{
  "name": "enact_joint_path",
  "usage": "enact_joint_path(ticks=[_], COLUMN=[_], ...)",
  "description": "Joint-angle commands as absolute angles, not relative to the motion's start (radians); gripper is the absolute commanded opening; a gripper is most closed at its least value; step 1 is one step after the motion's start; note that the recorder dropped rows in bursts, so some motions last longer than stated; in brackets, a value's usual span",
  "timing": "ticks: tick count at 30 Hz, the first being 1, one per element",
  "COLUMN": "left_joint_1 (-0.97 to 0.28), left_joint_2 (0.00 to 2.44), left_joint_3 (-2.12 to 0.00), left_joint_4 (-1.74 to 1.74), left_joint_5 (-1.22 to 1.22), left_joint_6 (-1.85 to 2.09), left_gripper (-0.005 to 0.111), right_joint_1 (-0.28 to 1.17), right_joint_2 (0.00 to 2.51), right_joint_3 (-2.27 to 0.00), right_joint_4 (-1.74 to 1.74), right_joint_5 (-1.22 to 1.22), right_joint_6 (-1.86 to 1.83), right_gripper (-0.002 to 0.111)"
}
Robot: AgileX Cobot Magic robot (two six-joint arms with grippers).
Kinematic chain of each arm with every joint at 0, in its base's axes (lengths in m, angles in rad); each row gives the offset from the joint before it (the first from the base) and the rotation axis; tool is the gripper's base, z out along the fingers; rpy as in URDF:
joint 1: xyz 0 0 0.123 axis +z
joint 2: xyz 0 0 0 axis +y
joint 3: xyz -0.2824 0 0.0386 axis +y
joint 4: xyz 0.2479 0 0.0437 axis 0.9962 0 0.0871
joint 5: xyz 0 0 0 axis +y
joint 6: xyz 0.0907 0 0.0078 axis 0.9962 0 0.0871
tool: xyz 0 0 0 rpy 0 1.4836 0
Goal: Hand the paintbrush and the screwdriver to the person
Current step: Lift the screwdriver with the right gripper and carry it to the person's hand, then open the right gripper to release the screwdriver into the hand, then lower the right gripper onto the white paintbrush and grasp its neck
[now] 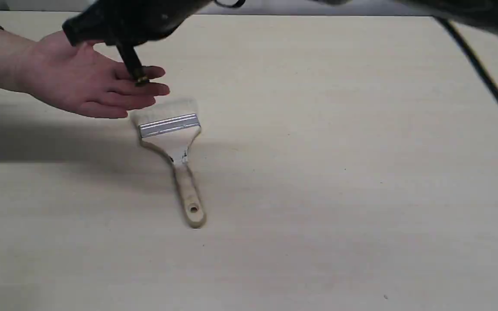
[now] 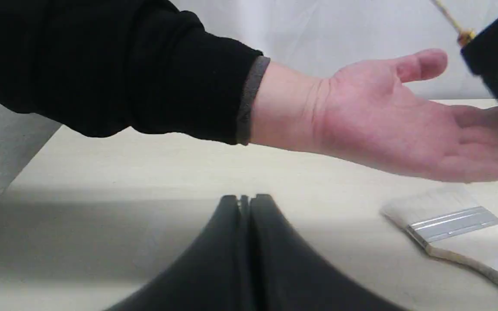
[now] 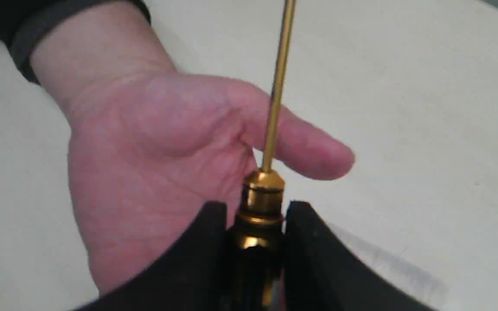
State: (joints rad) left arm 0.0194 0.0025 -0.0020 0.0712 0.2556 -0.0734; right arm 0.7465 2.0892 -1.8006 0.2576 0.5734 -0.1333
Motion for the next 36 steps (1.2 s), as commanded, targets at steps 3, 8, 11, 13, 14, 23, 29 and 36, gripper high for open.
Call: enact_joint_path(ticks=[3,8,11,13,14,23,29,36], left_joint_1=[0.011,0.011,0.011,0.011,0.011,0.011,0.011,0.011], left_joint_2=[0.000,0.000,0.000,0.000,0.000,0.000,0.000,0.000], left_joint_3=[0.000,0.000,0.000,0.000,0.000,0.000,0.000,0.000], left_joint_4=[0.067,0.067,0.067,0.069,0.069,0.069,0.067,0.067], left_joint_5=[0.250,0.250,0.250,0.247,0.247,0.249,0.249,0.249], left_joint_6=[-0.075,-0.075,-0.075,-0.075,-0.075,-0.075,-0.075,-0.075], left_gripper=[0.000,0.000,0.000,0.000,0.000,0.000,0.000,0.000], right_joint_1=[0.746,0.746,0.746,0.746,0.746,0.746,0.746,0.746], right_joint_2=[2.152,2.145,2.120,2.094,2.078,1.926,1.882,1.899], right_joint_3=[-1.802,-1.802,-1.802,-1.802,-1.802,-1.802,-1.802,-1.802], right_joint_4=[0.420,0.441,0.441,0.441,0.441,0.421,0.175,-0.041], right_joint_5=[0.513,0.518,0.549,0.582,0.598,0.723,0.891,1.105], right_joint_6=[-0.299,-0.303,-0.295,-0.285,-0.269,-0.190,0.000,0.173], right_gripper=[0.017,0.039,0.043,0.042,0.042,0.042,0.042,0.042])
